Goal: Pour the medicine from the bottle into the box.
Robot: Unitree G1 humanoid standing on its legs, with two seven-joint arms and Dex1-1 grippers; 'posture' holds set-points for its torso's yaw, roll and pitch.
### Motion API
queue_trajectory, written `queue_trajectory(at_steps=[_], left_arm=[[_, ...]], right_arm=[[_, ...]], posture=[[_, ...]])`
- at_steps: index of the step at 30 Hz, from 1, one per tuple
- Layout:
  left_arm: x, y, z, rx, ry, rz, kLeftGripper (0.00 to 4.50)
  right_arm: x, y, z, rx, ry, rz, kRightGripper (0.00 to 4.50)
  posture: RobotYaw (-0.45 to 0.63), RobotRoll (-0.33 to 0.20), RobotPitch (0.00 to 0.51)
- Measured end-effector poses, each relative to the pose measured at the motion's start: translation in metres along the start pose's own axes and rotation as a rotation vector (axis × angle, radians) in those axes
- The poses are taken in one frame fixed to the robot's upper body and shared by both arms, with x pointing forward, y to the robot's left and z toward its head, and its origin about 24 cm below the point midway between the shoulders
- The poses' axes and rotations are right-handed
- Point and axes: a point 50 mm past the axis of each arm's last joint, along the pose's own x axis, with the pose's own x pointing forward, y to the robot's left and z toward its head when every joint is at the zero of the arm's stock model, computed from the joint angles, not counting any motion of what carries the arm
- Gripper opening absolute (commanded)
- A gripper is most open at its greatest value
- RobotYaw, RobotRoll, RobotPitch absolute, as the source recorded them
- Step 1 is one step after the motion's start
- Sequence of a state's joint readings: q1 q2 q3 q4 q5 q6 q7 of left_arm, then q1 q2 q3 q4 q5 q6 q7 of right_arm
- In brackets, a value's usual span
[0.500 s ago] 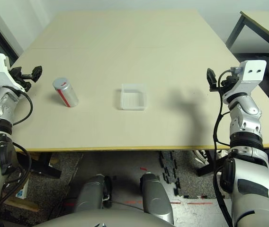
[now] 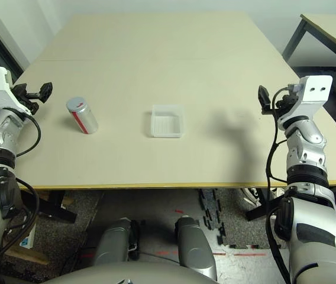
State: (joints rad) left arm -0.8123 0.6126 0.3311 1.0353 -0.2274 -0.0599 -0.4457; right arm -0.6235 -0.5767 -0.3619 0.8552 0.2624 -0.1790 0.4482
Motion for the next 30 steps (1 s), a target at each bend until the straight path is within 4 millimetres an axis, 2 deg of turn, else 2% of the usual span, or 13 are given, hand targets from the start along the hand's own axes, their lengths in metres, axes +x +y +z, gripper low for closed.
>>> queue_trajectory(at_steps=[6,8,14,19,24,30], left_arm=[[0.000,0.000,0.001,0.001,-0.002,-0.004,4.45],[0.000,0.001,0.001,0.001,-0.003,-0.003,4.45],[0.000,0.000,0.004,-0.004,-0.011,-0.022,4.45],[-0.001,0.003,0.017,-0.007,-0.042,-0.037,4.45],[0.000,-0.001,0.034,-0.023,-0.085,-0.076,4.45],[-0.002,-0.015,0.058,-0.026,-0.134,-0.170,4.45]], right_arm=[[0.003,0.003,0.003,0.014,-0.014,0.025,4.50],[0.004,0.009,0.007,0.043,-0.044,0.089,4.50],[0.004,0.043,0.027,0.080,-0.100,0.462,4.50],[-0.010,0.073,0.025,0.068,-0.031,0.769,4.50],[-0.031,0.094,0.022,-0.002,0.048,1.060,4.50],[-0.038,0.103,0.024,-0.021,0.077,1.194,4.50]], posture=[[-0.10,0.000,0.068],[-0.10,0.000,0.068],[-0.10,0.000,0.068],[-0.09,0.000,0.068],[-0.08,0.000,0.066],[-0.07,0.000,0.075]])
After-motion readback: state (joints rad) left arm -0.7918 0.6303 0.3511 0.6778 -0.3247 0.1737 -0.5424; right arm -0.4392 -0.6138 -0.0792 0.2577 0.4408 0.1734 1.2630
